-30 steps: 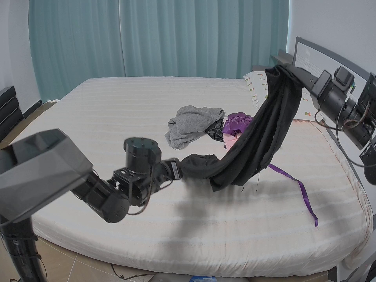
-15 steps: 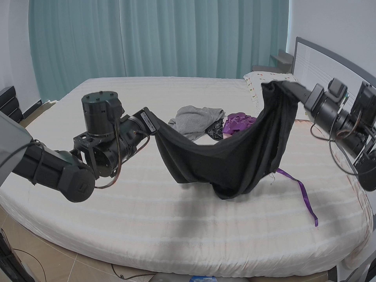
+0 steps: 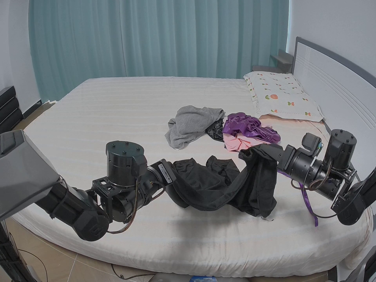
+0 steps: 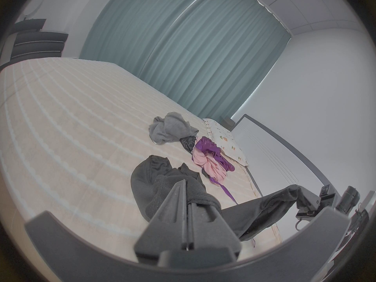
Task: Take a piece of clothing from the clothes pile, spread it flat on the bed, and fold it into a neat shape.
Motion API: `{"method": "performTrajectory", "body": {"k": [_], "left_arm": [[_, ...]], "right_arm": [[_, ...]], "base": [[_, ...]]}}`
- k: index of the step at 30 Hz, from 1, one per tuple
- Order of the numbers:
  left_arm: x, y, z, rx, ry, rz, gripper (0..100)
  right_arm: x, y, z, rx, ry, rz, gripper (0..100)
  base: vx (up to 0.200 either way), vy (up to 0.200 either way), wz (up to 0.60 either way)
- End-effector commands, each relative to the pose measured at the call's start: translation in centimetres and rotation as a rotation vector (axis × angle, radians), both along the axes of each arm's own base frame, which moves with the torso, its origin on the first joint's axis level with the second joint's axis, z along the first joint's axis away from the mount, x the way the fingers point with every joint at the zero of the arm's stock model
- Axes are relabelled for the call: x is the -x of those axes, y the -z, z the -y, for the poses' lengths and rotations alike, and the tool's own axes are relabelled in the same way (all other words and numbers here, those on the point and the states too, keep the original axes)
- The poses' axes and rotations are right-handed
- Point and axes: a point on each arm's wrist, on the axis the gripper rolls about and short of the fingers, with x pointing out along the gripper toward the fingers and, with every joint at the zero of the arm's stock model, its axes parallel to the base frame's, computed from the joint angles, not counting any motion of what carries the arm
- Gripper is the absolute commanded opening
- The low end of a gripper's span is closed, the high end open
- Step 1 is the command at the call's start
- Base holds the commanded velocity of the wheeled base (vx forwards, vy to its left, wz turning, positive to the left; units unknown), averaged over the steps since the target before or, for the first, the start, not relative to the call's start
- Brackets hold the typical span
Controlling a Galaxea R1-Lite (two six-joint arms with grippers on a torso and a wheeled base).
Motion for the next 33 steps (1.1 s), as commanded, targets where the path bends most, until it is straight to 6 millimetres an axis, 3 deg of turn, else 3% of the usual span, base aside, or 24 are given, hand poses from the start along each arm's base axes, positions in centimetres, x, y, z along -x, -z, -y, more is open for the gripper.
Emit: {"method": "performTrajectory", "body": {"k": [1, 4, 6, 12, 22, 33], "left_arm": [[1.0, 1.5, 0.2, -0.020, 0.020, -0.028, 0], [1.3, 2.0, 0.0, -0.028, 0.020, -0.045, 0], [1.5, 3.5, -0.2, -0.066, 0.018, -0.085, 0], [1.5, 4.3, -0.5, -0.070, 0.009, -0.103, 0], [1.9, 4.6, -0.6, -0.059, -0.046, -0.106, 0], [1.6, 4.2, -0.8, -0.054, -0.068, -0.087, 0]], "right_arm": [[0.5, 2.2, -0.8, 0.035, -0.010, -0.077, 0], [0.8, 2.8, -0.9, 0.044, -0.008, -0.102, 0], [0.4, 3.6, -1.0, 0.031, 0.006, -0.140, 0], [0.6, 3.4, -0.9, -0.074, 0.033, -0.198, 0], [0.8, 4.1, -0.6, -0.071, 0.041, -0.226, 0], [0.6, 4.4, -0.7, -0.079, 0.045, -0.209, 0]], "base": [[0.000, 0.000, 0.00], [0.000, 0.000, 0.00], [0.000, 0.000, 0.00], [0.000, 0.000, 0.00], [-0.180, 0.000, 0.00], [0.000, 0.000, 0.00]]}}
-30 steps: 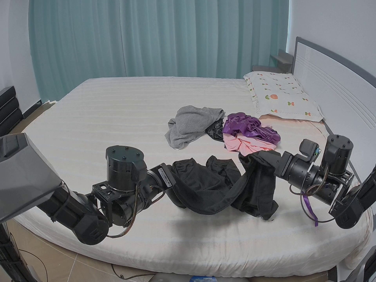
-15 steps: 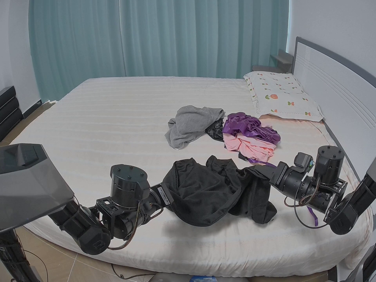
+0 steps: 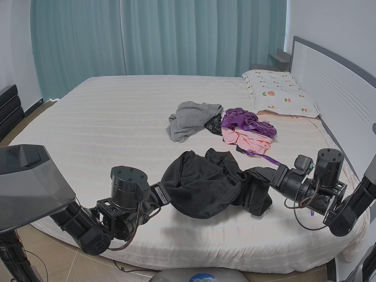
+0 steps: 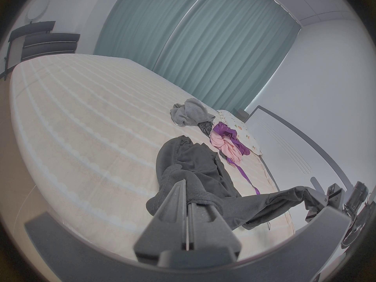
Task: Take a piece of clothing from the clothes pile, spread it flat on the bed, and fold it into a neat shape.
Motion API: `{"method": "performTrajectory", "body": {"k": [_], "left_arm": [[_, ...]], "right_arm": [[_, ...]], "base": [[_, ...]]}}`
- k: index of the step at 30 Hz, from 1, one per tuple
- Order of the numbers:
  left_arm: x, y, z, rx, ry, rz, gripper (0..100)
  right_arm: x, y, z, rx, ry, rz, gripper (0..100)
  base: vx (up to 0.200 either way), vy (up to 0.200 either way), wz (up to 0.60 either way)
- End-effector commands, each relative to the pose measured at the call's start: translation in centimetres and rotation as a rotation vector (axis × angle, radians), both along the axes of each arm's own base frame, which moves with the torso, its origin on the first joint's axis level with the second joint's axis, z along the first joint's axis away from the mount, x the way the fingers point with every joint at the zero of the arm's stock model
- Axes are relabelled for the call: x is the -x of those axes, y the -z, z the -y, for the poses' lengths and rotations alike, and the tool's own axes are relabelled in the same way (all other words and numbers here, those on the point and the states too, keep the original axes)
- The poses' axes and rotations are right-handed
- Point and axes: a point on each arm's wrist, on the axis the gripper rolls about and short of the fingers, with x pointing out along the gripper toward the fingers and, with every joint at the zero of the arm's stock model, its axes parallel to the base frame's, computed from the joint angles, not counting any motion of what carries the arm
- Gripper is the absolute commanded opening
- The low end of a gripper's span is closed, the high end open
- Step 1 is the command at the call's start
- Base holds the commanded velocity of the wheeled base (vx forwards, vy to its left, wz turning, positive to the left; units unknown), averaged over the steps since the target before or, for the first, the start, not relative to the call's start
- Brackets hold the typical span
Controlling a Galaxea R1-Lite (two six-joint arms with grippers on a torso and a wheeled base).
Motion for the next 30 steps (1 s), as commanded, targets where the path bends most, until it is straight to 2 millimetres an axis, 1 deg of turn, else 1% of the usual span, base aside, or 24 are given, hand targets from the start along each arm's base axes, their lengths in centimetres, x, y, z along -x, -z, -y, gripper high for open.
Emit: {"method": "performTrajectory", "body": {"k": [1, 4, 6, 8, 16, 21, 27, 30], "left_arm": [[0.1, -0.2, -0.1, 0.005, -0.001, 0.004, 0], [0.1, -0.3, -0.2, 0.008, -0.005, 0.006, 0], [0.2, -1.0, -0.3, 0.024, -0.008, 0.021, 0], [0.2, -1.2, -0.4, 0.027, -0.009, 0.026, 0], [0.2, -1.4, -0.6, 0.032, -0.012, 0.030, 0], [0.2, -1.8, -0.9, 0.038, -0.024, 0.039, 0], [0.6, -2.9, -1.3, 0.056, -0.024, 0.064, 0], [0.9, -2.9, -1.6, 0.055, -0.023, 0.058, 0]], "right_arm": [[-0.1, 0.4, -0.1, 0.001, 0.005, 0.004, 0], [-0.2, 0.5, -0.1, -0.001, 0.022, 0.020, 0], [-0.4, 0.6, -0.3, -0.006, 0.040, 0.045, 0], [-0.4, 0.7, -0.3, -0.006, 0.049, 0.057, 0], [-0.4, 0.3, -0.4, -0.014, 0.047, 0.074, 0], [-0.5, 0.0, -0.4, -0.027, 0.076, 0.115, 0], [-0.6, -0.1, -0.4, -0.033, 0.078, 0.128, 0], [-0.6, -0.1, -0.4, -0.033, 0.079, 0.128, 0]], "base": [[0.000, 0.000, 0.00], [0.000, 0.000, 0.00], [0.000, 0.200, 0.00], [0.000, 0.200, 0.00], [0.000, 0.200, 0.00], [0.000, 0.200, 0.00], [0.000, 0.200, 0.00], [0.000, 0.200, 0.00]]}}
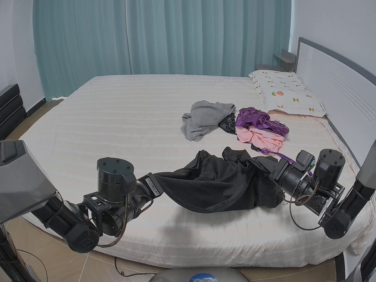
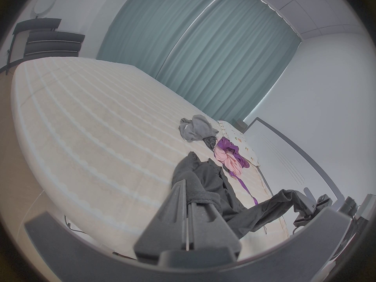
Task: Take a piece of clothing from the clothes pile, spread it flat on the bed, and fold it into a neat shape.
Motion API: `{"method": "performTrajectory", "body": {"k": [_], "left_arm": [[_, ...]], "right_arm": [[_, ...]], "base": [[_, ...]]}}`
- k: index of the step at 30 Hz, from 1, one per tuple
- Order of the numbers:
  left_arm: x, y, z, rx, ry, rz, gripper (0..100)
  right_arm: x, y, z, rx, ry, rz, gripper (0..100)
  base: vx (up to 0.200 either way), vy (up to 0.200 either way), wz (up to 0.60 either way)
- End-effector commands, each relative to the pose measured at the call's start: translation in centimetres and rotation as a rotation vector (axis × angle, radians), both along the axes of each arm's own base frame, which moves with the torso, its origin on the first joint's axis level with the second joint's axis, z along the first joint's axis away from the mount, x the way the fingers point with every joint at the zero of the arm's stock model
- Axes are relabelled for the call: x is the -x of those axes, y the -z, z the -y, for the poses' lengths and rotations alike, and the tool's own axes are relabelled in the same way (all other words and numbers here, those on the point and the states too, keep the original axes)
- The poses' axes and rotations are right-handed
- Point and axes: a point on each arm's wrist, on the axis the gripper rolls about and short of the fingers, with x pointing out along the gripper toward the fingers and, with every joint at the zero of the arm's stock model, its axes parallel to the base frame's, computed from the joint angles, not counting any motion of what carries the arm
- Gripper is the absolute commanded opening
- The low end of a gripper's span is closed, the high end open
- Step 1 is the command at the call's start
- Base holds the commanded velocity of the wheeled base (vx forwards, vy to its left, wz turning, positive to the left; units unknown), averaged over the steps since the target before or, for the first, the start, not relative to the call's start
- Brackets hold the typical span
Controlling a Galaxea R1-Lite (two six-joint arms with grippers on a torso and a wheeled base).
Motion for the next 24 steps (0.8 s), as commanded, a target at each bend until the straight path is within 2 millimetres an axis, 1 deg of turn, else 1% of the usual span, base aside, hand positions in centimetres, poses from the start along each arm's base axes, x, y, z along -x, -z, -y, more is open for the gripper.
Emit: {"method": "performTrajectory", "body": {"k": [1, 5, 7, 11, 16, 19, 24], "left_arm": [[0.5, -0.4, -0.4, 0.005, -0.001, 0.005, 0], [0.9, 0.0, -0.4, 0.032, -0.009, -0.022, 0], [0.8, -0.1, -0.5, 0.059, -0.015, -0.026, 0], [0.9, -0.1, -0.5, 0.056, -0.014, -0.028, 0], [1.2, 0.2, -0.7, 0.050, -0.014, -0.039, 0], [1.3, 0.0, -0.8, 0.053, -0.015, -0.036, 0], [1.7, -1.2, -1.3, 0.073, -0.016, -0.005, 0]], "right_arm": [[0.1, 0.1, 0.0, 0.002, -0.001, -0.003, 0], [0.1, 0.0, 0.1, 0.000, 0.003, -0.001, 0], [-0.1, -0.1, 0.2, -0.002, 0.005, 0.003, 0], [0.0, 0.3, 0.1, 0.004, 0.004, -0.011, 0], [-0.1, 0.3, 0.1, 0.001, 0.005, -0.009, 0], [-0.1, 0.3, 0.0, 0.000, 0.002, -0.008, 0], [-0.6, -0.6, -0.3, 0.003, 0.022, 0.040, 0]], "base": [[0.000, 0.200, 0.00], [0.000, 0.200, 0.00], [0.000, 0.200, 0.00], [0.000, 0.200, 0.00], [0.000, 0.200, 0.00], [0.000, 0.200, 0.00], [0.000, 0.200, 0.00]]}}
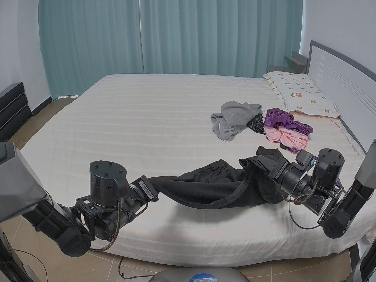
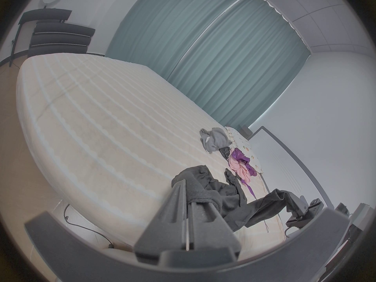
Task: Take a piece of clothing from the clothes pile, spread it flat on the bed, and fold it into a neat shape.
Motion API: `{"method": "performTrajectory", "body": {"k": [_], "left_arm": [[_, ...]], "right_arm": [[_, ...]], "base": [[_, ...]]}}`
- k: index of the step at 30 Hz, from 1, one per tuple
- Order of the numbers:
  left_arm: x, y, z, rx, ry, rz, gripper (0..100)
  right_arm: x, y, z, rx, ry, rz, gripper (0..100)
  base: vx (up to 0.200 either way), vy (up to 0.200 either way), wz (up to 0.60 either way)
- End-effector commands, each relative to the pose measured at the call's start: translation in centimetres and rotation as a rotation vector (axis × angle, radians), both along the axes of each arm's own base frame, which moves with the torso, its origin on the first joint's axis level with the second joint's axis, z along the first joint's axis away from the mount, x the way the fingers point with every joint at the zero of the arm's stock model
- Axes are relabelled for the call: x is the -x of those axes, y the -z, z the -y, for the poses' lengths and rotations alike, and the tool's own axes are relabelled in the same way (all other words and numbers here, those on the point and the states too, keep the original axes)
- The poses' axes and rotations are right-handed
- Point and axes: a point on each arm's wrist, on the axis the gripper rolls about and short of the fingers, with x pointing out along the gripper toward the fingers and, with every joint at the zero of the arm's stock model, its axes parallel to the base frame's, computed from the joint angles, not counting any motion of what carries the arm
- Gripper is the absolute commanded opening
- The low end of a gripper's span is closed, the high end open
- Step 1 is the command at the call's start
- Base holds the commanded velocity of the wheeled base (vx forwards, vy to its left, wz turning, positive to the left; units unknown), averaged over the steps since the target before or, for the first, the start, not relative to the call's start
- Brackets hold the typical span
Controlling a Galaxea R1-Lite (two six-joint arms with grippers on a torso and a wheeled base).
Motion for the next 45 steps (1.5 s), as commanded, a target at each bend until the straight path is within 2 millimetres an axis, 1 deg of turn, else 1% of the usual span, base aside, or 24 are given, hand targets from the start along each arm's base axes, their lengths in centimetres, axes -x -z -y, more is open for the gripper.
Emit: {"method": "performTrajectory", "body": {"k": [1, 4, 10, 15, 18, 26, 29, 31, 38, 45], "left_arm": [[0.4, -1.1, -0.4, 0.020, -0.003, 0.028, 0], [0.6, -1.6, -0.6, 0.030, -0.003, 0.042, 0], [0.7, -2.0, -0.7, 0.037, -0.007, 0.055, 0], [0.9, -2.6, -0.8, 0.047, -0.007, 0.069, 0], [1.0, -2.9, -0.9, 0.049, -0.006, 0.075, 0], [1.0, -2.8, -1.0, 0.047, -0.008, 0.072, 0], [1.0, -2.7, -1.0, 0.044, -0.007, 0.070, 0], [1.0, -2.4, -1.1, 0.035, -0.006, 0.060, 0], [0.9, -2.5, -1.2, 0.029, -0.008, 0.065, 0], [1.0, -2.4, -1.2, 0.028, -0.009, 0.061, 0]], "right_arm": [[-0.5, -0.9, -0.6, 0.012, 0.014, 0.051, 0], [-0.7, -1.4, -1.3, 0.050, 0.044, 0.099, 0], [-0.9, -2.1, -1.4, 0.069, 0.057, 0.148, 0], [-0.2, -3.3, -1.0, 0.063, 0.048, 0.184, 0], [-0.2, -3.1, -1.0, 0.068, 0.050, 0.176, 0], [-0.2, -2.5, -0.9, 0.082, 0.041, 0.153, 0], [-0.2, -2.4, -0.7, 0.084, 0.048, 0.147, 0], [0.1, -2.4, -0.2, 0.090, 0.058, 0.139, 0], [1.1, -1.8, 0.4, 0.105, 0.059, 0.108, 0], [2.2, -1.9, 0.9, 0.105, 0.055, 0.095, 0]], "base": [[0.000, 0.200, 0.00], [0.000, 0.200, 0.00], [0.000, 0.200, 0.00], [0.000, 0.200, 0.00], [0.000, 0.200, 0.00], [0.000, 0.200, 0.00], [0.000, 0.200, 0.00], [0.000, 0.200, 0.00], [0.000, 0.000, 0.00], [0.000, 0.000, 0.00]]}}
